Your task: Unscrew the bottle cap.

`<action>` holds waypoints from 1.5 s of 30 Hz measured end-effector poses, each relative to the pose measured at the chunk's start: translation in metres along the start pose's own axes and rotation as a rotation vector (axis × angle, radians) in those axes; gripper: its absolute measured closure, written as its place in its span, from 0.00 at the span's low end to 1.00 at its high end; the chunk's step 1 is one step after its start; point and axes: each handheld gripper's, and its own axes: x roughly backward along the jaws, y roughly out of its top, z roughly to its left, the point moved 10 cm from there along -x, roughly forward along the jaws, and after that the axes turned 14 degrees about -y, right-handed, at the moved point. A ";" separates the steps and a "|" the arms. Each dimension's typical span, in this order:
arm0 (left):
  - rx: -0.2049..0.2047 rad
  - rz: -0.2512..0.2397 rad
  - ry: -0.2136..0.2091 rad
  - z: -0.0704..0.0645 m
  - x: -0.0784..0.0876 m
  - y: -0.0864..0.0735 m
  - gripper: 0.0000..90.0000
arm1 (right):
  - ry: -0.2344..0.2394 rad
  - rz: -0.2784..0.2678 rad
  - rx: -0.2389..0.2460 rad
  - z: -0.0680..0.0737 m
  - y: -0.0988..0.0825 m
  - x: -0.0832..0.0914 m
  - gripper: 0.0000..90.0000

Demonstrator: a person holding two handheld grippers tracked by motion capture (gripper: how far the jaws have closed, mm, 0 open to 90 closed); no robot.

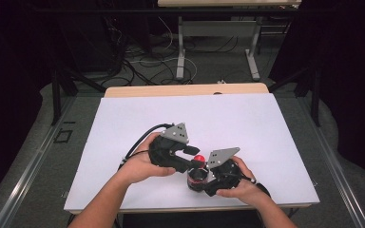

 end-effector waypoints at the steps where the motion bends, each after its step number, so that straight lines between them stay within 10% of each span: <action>1: 0.000 0.014 -0.003 0.000 -0.002 -0.001 0.63 | 0.007 -0.002 0.008 0.001 0.000 0.000 0.32; 10: -0.026 0.050 0.061 -0.001 -0.007 -0.001 0.68 | 0.003 0.001 0.007 0.002 0.000 0.000 0.32; 21: 0.218 -0.153 0.433 0.001 -0.014 0.004 0.68 | -0.082 0.016 -0.060 -0.011 0.001 0.000 0.32; 24: 0.228 -0.156 0.446 -0.001 -0.016 0.005 0.68 | -0.074 0.026 -0.069 -0.009 0.000 0.000 0.32; 31: 0.194 -0.142 0.318 0.000 -0.009 0.006 0.54 | -0.043 0.010 -0.054 -0.007 0.001 0.002 0.32; 34: 0.140 -0.119 0.101 -0.002 0.000 0.004 0.52 | -0.026 0.011 -0.039 -0.004 0.001 0.004 0.32; 36: 0.062 -0.070 0.064 0.000 0.002 0.001 0.54 | -0.016 -0.004 -0.022 -0.002 0.002 0.002 0.32; 45: -0.052 0.018 -0.059 -0.007 -0.002 -0.004 0.65 | 0.048 -0.017 0.024 0.013 0.005 0.004 0.32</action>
